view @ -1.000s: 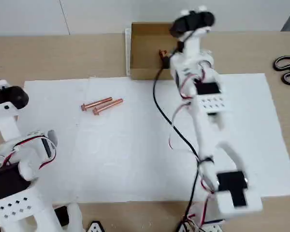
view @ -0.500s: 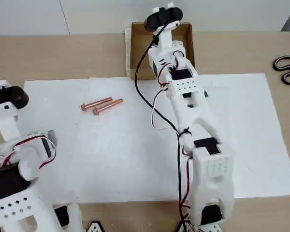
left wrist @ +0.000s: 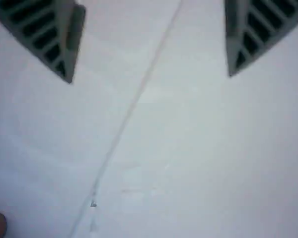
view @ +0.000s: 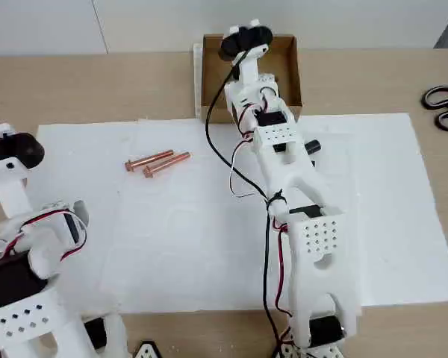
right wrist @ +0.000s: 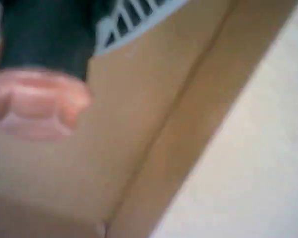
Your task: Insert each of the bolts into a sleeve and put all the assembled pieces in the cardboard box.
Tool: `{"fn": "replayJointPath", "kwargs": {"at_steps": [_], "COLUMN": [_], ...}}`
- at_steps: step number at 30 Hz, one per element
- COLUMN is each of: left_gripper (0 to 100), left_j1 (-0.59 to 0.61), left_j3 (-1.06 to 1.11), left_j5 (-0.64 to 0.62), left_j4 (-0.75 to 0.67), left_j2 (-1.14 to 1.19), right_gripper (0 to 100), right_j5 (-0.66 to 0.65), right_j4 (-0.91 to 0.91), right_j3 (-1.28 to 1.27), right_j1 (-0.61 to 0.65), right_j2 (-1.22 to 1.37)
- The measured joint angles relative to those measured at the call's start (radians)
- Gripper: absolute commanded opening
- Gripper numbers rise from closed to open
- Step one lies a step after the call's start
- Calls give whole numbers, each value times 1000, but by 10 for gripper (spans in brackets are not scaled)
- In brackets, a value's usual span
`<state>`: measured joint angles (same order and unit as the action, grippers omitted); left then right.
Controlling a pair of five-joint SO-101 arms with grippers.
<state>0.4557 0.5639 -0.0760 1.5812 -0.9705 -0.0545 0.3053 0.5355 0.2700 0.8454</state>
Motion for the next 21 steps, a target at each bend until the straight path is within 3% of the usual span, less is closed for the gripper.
{"fn": "replayJointPath", "kwargs": {"at_steps": [4, 14, 21], "left_gripper": [189, 189, 189], "left_j1": [0, 0, 0], "left_j3": [0, 0, 0], "left_j5": [0, 0, 0], "left_j4": [0, 0, 0], "left_j2": [0, 0, 0], "right_gripper": [216, 220, 220], "right_j5": [0, 0, 0], "right_j4": [-2, -28, 239], "right_j3": [2, 107, 147], "right_j1": [0, 0, -38], "right_j2": [20, 17, -149]}}
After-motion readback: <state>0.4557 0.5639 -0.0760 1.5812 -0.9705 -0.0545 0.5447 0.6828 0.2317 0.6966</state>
